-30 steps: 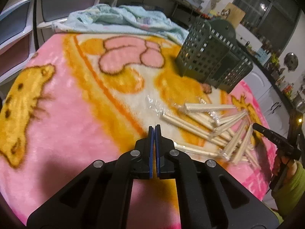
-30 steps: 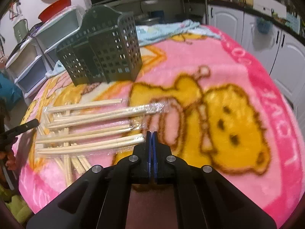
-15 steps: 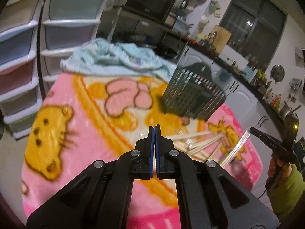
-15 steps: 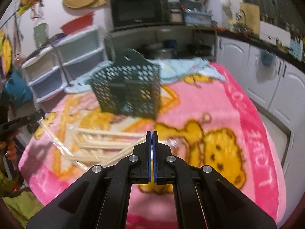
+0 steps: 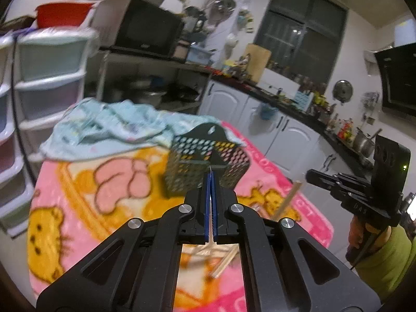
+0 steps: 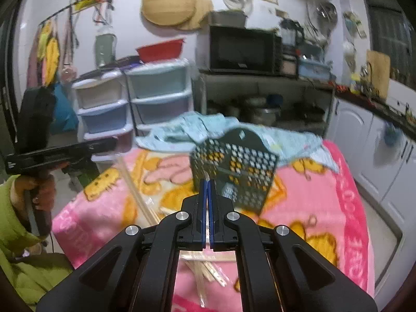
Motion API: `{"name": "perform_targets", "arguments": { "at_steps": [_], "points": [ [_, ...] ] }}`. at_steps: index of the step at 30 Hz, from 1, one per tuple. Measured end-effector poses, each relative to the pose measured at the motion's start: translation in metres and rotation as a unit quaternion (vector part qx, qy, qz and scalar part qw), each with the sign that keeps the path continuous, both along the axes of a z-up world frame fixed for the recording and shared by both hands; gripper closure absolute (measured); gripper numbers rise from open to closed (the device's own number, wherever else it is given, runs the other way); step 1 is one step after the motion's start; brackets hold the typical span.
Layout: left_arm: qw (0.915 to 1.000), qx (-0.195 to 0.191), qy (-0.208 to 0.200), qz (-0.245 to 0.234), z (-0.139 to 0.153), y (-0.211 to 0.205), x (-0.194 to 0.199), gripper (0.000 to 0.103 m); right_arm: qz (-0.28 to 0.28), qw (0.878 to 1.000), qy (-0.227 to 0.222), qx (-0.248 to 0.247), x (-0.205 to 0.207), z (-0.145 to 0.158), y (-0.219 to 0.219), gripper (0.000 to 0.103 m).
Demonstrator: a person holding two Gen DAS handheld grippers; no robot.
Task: Organize utensils
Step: 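Lift the held chopsticks with both tools and carry them above the green caddy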
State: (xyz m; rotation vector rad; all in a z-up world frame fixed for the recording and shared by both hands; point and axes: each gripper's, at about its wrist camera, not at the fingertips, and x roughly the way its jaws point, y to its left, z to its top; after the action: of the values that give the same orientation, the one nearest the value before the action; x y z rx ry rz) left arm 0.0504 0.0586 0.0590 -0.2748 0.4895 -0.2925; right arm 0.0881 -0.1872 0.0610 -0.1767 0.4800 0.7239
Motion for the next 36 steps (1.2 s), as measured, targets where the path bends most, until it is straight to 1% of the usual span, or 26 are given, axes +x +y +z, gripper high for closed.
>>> {"name": "perform_targets", "arguments": {
  "at_steps": [6,12,16,22,24,27,36],
  "points": [
    [0.9992,0.01,-0.029,-0.026,0.023,-0.019,0.009,0.103,0.017,0.999,-0.049,0.01,-0.007,0.034,0.007,0.102],
    [0.9979,0.008,-0.053,-0.036,0.047,-0.027,0.022,0.103,0.014,0.997,-0.078,0.025,-0.003,0.055,0.007,0.102],
    [0.9962,0.01,-0.077,-0.039,0.067,-0.033,0.028,0.103,0.006,0.995,-0.095,0.034,0.006,0.068,0.005,0.102],
    [0.9942,0.006,-0.1,-0.038,0.093,-0.036,0.046,0.103,-0.007,0.992,-0.119,0.048,0.022,0.088,0.002,0.102],
    [0.9935,0.008,-0.108,-0.033,0.102,-0.036,0.053,0.103,-0.012,0.991,-0.126,0.049,0.029,0.093,0.001,0.102],
    [0.9938,-0.001,-0.107,-0.03,0.112,-0.033,0.067,0.103,-0.022,0.99,-0.125,0.055,0.041,0.098,0.0,0.102],
    [0.9937,0.005,-0.112,-0.002,0.131,-0.028,0.098,0.103,-0.057,0.987,-0.134,0.067,0.074,0.115,-0.005,0.102]
  ]
}}
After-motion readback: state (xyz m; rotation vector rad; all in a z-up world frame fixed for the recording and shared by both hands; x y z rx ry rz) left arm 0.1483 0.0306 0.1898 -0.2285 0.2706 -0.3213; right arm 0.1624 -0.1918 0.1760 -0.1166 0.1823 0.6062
